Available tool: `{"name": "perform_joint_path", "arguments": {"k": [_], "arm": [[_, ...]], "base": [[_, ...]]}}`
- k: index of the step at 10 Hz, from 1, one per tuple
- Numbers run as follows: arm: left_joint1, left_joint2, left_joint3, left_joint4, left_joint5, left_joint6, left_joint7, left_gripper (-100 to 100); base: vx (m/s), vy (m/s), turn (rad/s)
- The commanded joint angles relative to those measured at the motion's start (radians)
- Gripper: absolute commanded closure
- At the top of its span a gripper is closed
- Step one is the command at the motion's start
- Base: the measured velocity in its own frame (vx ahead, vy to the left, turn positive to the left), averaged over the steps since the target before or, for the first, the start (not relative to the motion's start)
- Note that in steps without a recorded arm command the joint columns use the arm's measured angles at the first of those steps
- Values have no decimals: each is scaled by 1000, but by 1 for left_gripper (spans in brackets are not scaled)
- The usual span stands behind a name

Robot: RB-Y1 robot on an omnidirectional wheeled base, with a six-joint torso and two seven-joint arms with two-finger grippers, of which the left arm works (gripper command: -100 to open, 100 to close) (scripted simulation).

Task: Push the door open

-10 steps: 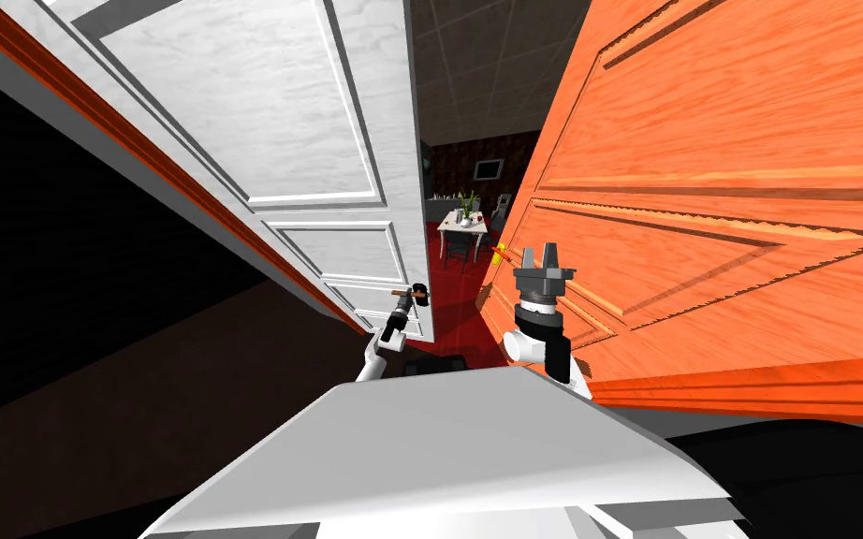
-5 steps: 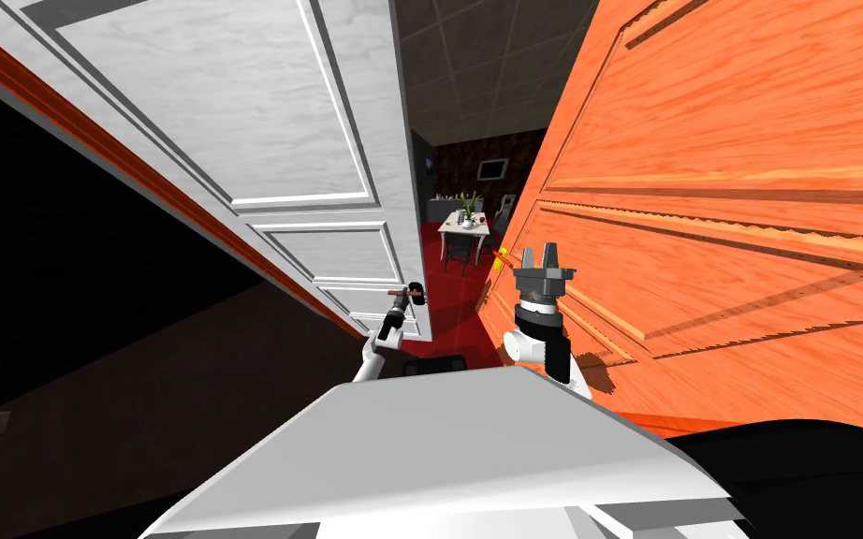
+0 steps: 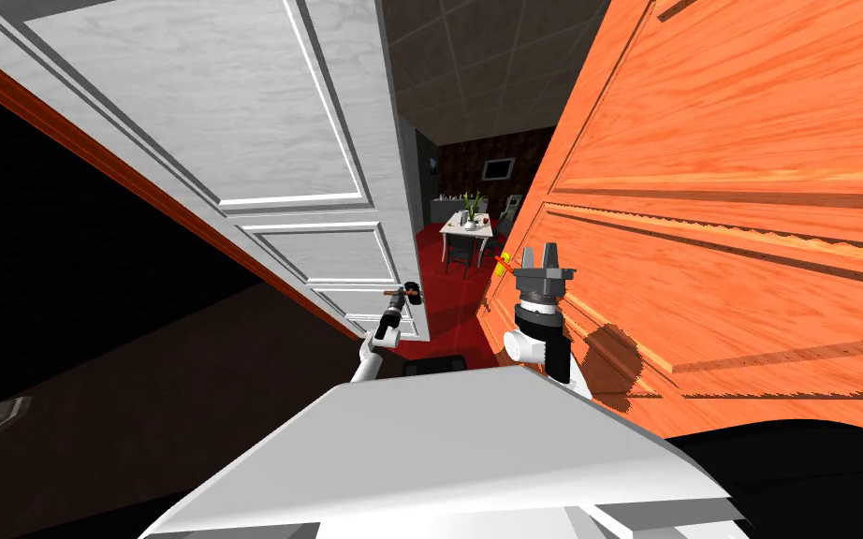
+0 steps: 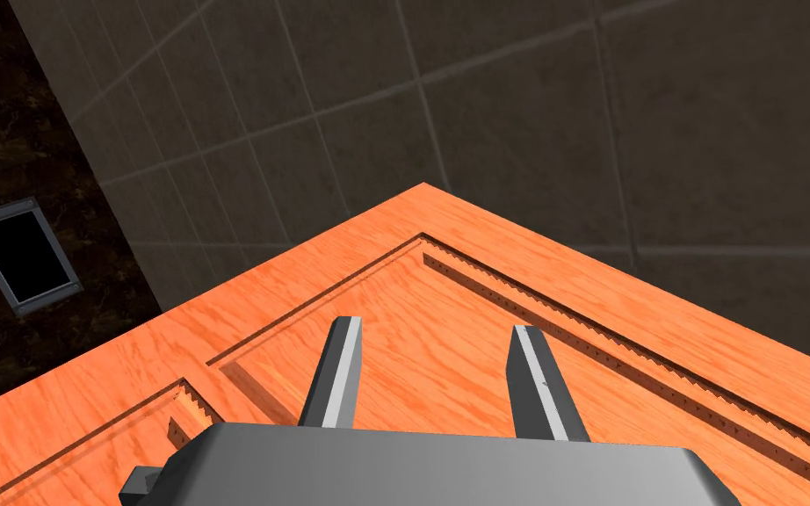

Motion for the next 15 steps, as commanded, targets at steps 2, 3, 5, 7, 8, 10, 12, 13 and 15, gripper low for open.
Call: {"name": "perform_joint_path", "arguments": {"k": [2,3,5,7,8,10,12,13,15], "arm": [[-14,4,41,8,5,-6,-6,100],[-17,2,50,11,6,-5,-8,100],[-22,-3,77,19,9,-4,-14,100],[-28,-9,101,27,12,-3,-19,100],[-31,-13,115,31,13,-3,-22,100],[-36,-20,139,39,16,-2,-28,100],[-40,-27,156,44,18,-1,-32,100],[-36,-25,152,49,17,-3,-31,100],[-36,-4,162,44,29,-4,-51,100]], "base": [[114,-92,53],[94,-96,52],[120,-132,92],[107,-123,73],[155,-140,85],[168,-136,70],[173,-132,76],[68,-30,30],[174,35,106]]}}
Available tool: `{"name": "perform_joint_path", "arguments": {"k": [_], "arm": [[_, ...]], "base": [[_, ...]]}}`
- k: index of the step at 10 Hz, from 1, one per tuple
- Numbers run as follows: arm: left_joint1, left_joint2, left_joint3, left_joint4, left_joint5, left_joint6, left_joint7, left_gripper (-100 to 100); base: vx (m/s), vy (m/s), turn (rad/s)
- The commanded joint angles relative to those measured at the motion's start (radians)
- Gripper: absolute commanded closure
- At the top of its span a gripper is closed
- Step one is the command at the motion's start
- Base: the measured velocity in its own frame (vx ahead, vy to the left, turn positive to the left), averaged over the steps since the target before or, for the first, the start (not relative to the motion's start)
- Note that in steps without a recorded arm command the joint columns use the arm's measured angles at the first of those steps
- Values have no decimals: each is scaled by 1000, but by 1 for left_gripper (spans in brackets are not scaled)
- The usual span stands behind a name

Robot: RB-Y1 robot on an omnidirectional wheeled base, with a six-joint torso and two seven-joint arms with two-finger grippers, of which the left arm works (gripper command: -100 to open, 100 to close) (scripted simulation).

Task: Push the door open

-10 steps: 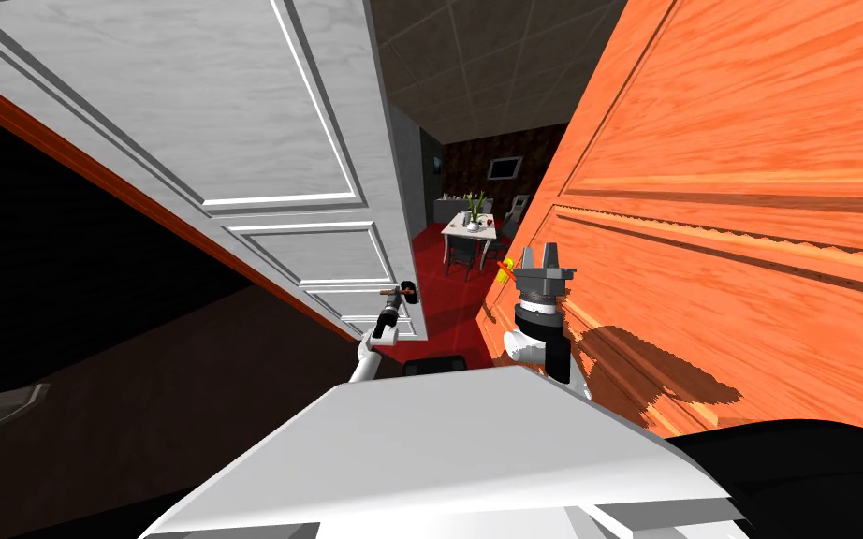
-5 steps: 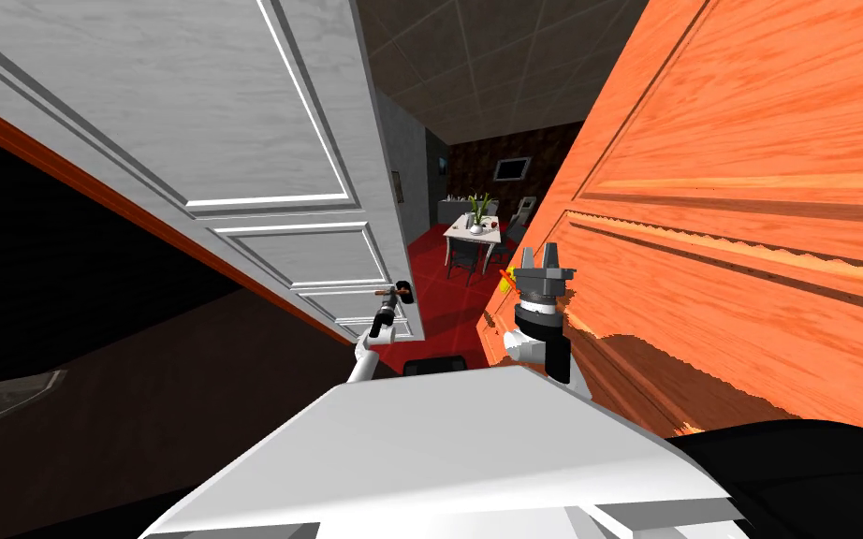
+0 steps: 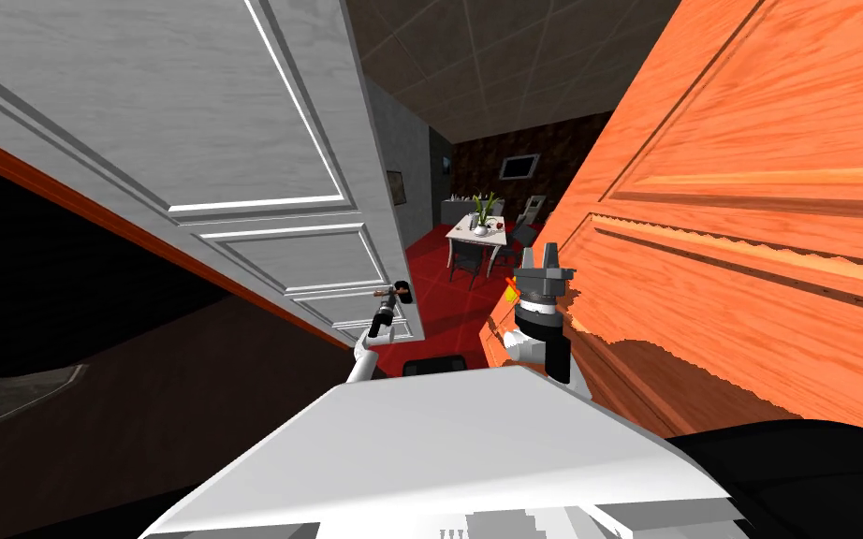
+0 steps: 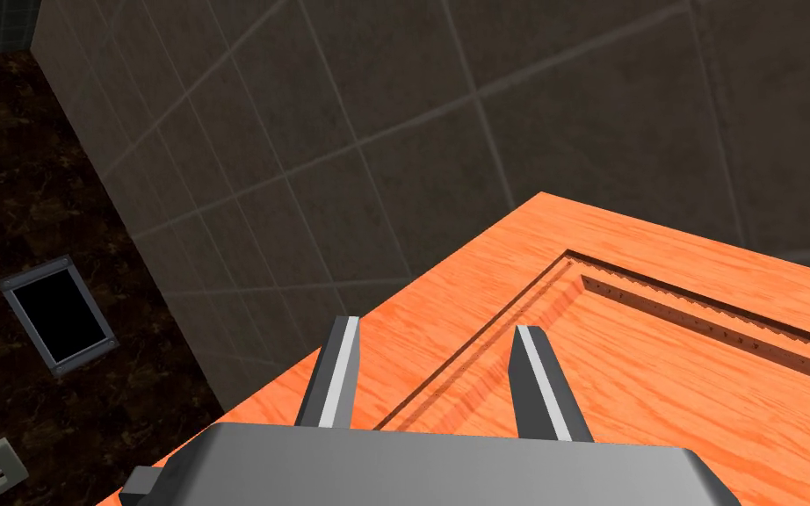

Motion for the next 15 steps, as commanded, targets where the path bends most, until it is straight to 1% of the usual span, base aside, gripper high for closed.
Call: {"name": "perform_joint_path", "arguments": {"k": [1,5,8,12,14,15], "arm": [[-5,19,21,-5,8,-9,-17,100],[-2,32,29,-10,22,-8,-41,100],[1,38,36,-15,35,-8,-62,100],[5,39,44,-20,48,-7,-85,100],[8,35,50,-24,60,-7,-105,100],[-20,34,45,22,51,-24,-93,-100]], "base": [[201,17,92],[171,32,115],[184,47,108],[164,-11,103],[191,26,233],[82,11,138]]}}
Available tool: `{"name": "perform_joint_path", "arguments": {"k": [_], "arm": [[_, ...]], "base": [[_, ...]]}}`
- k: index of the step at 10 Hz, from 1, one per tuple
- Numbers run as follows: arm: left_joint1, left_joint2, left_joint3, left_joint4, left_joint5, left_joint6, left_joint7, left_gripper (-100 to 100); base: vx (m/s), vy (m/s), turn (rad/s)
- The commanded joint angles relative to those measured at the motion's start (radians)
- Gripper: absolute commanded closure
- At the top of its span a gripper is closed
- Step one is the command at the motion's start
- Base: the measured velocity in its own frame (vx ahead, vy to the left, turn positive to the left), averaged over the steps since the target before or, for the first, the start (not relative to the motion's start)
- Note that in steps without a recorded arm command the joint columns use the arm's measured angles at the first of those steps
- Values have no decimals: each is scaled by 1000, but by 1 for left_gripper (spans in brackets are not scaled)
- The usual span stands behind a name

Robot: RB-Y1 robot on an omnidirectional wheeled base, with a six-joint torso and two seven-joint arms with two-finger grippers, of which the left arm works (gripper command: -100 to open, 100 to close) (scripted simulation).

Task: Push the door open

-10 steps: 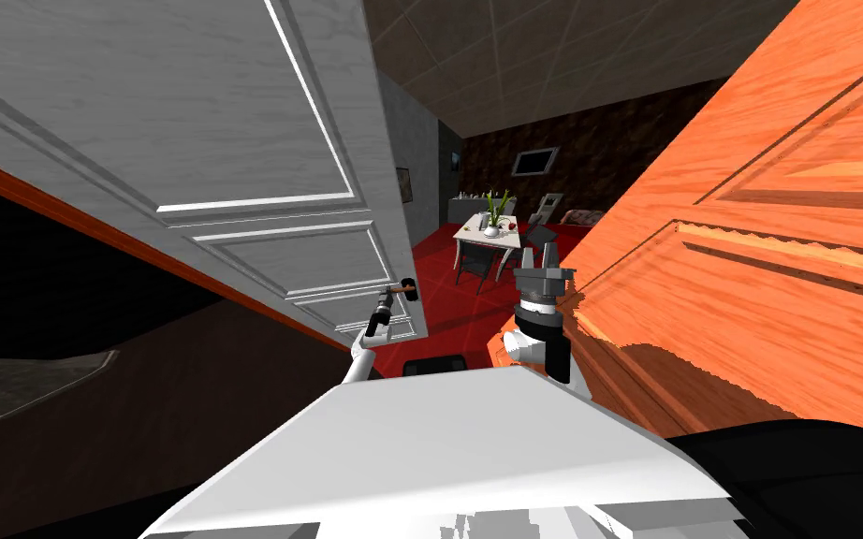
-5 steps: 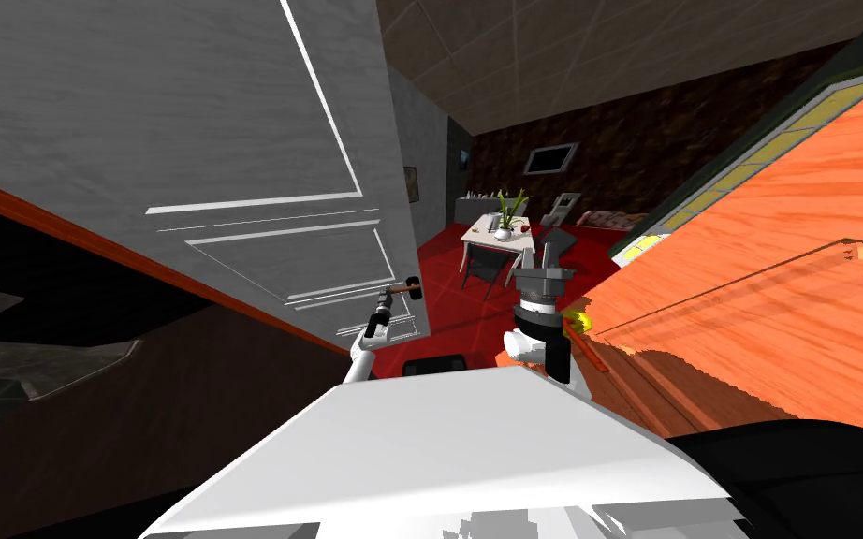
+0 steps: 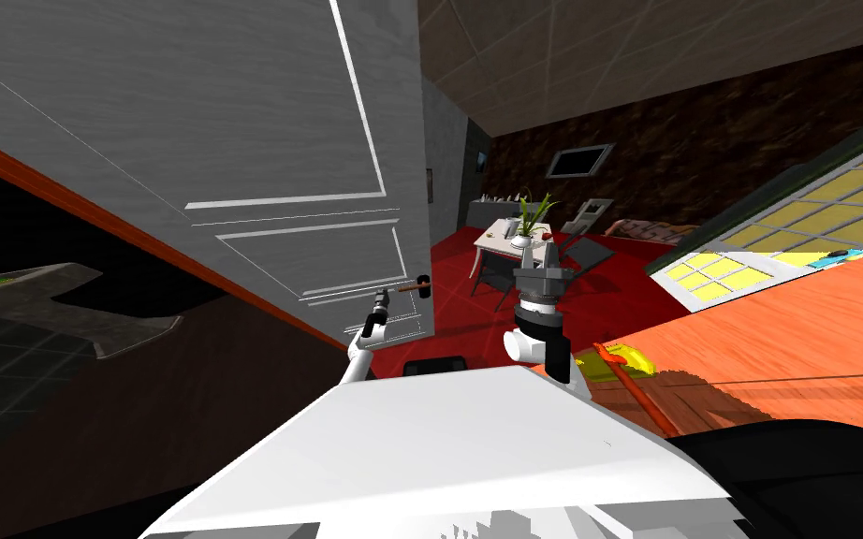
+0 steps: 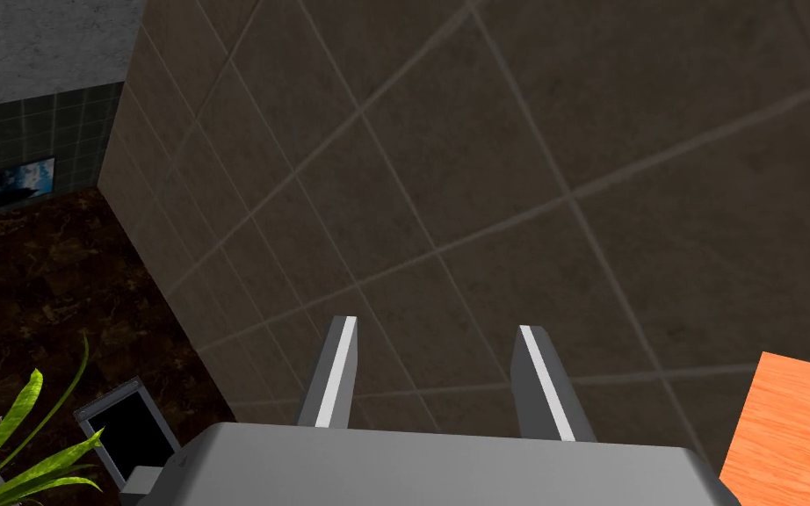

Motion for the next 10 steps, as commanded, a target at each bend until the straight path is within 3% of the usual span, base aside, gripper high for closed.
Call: {"name": "perform_joint_path", "arguments": {"k": [1,6,10], "arm": [[-26,-2,7,33,-7,-8,2,-100],[-94,-12,23,121,-24,-33,5,-100],[-171,-31,41,220,-43,-61,7,-100]], "base": [[-44,11,71],[-33,-7,71],[-36,-22,97]]}}
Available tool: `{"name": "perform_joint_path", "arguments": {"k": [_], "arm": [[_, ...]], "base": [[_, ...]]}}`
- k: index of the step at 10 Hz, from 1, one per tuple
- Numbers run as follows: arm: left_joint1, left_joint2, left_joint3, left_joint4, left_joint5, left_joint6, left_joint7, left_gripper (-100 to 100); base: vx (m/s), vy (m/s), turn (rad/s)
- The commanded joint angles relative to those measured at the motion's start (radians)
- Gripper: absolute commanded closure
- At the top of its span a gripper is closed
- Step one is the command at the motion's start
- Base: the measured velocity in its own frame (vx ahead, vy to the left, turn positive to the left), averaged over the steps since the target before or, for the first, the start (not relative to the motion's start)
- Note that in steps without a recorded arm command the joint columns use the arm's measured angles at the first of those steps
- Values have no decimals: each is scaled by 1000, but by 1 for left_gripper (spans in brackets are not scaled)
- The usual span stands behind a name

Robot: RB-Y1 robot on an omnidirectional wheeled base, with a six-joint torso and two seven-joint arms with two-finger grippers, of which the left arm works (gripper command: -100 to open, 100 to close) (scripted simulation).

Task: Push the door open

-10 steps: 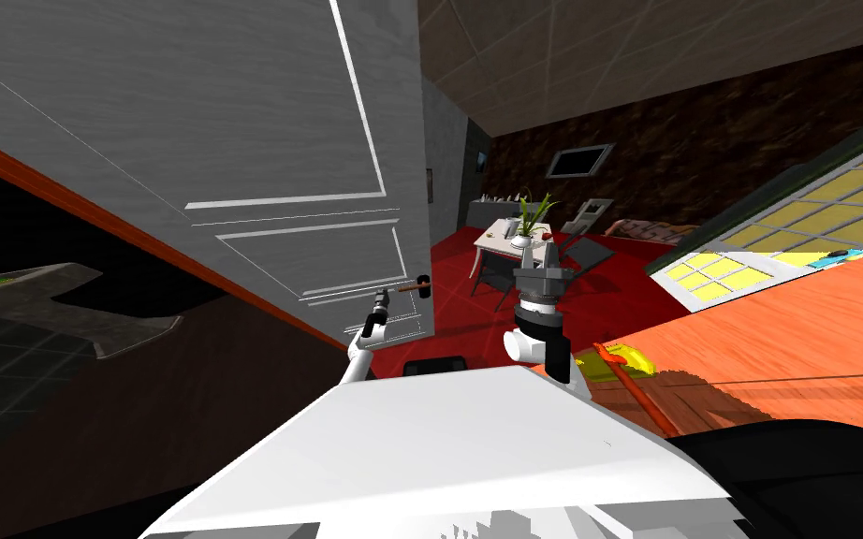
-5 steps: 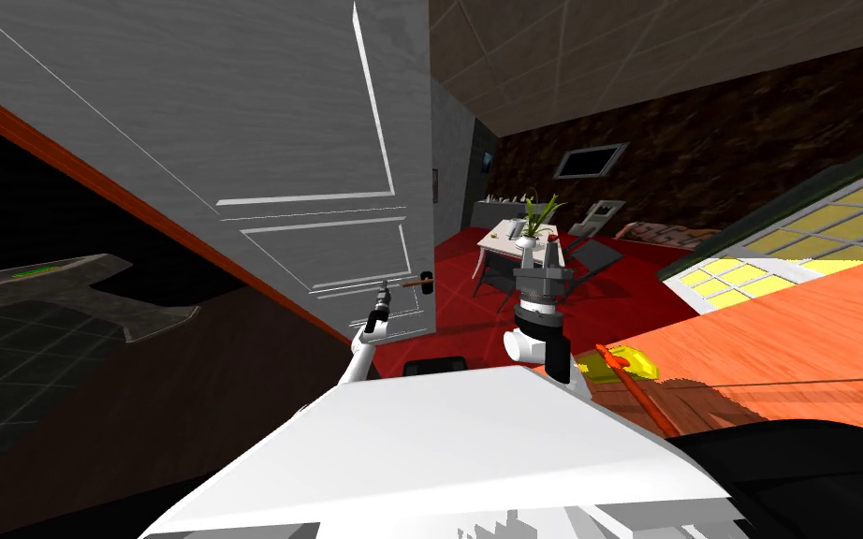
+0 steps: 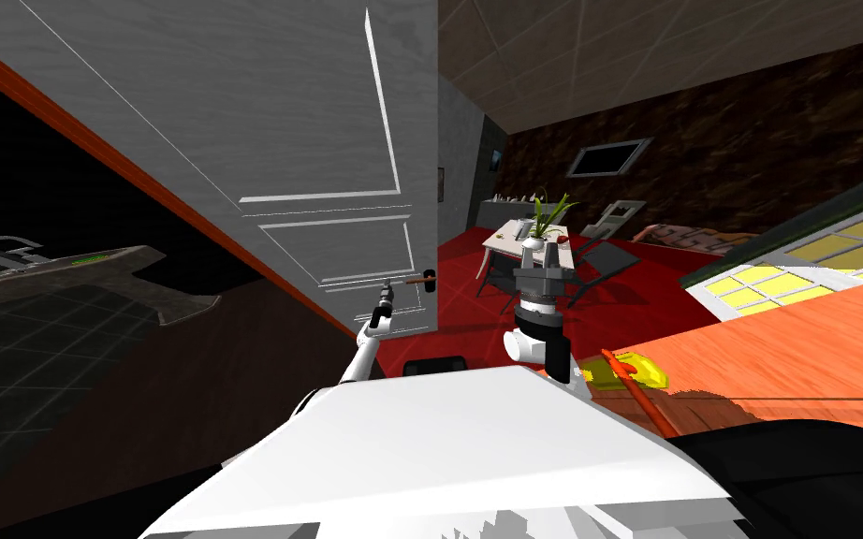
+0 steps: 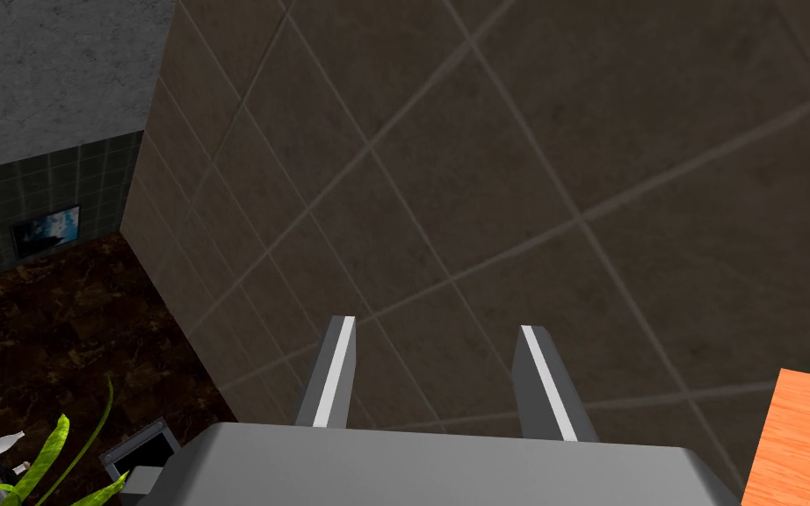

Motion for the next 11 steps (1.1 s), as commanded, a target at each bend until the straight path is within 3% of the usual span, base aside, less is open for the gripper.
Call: {"name": "perform_joint_path", "arguments": {"k": [1,6,9,11], "arm": [[-30,-12,8,38,-9,-10,0,-100],[-100,-40,24,127,-26,-35,3,-100],[-154,-68,37,197,-39,-55,5,-100],[-173,-81,42,222,-43,-62,5,-100]], "base": [[-59,-33,98],[-64,-45,72],[-96,-74,73],[-96,-78,45]]}}
